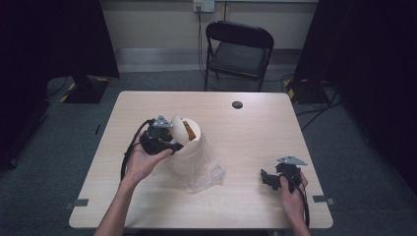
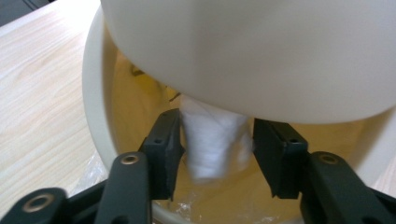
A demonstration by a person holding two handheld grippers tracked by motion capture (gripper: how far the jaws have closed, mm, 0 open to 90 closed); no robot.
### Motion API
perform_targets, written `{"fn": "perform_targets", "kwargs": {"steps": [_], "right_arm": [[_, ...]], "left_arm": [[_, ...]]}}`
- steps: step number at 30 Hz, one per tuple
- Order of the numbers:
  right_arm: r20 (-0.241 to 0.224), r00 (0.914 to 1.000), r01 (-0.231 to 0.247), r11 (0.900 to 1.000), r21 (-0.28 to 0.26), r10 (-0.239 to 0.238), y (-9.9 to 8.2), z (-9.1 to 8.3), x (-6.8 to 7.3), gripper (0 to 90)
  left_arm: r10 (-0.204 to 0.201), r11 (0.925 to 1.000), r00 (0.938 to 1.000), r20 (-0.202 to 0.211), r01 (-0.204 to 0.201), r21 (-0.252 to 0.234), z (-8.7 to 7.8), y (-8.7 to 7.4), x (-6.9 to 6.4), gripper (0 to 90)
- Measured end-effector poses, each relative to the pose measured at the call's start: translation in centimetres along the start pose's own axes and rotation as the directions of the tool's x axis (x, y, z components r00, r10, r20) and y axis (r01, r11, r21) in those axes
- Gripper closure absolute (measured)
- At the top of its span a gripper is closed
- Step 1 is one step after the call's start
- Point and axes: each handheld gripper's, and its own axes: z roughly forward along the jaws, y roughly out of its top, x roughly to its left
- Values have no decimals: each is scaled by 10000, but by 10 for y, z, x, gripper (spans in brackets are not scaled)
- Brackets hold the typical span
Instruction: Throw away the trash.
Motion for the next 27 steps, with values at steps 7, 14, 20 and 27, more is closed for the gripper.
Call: {"fn": "perform_targets", "kwargs": {"steps": [7,14,20,27], "right_arm": [[2,10000,2,10000,-1,-2,0,0,0,114],[2,10000,2,10000,2,-2,0,0,0,114],[11,10000,1,10000,-10,-1,0,0,0,114],[2,10000,5,10000,0,-5,0,0,0,114]], "left_arm": [[-47,9991,10000,-38,45,-414,-6,-1,1,442],[-97,9970,9999,-103,89,-775,-17,-3,2,443],[-62,9938,9998,-164,44,-1108,-20,-6,2,399],[-211,9921,9998,-6,209,-1240,-24,-8,2,354]]}}
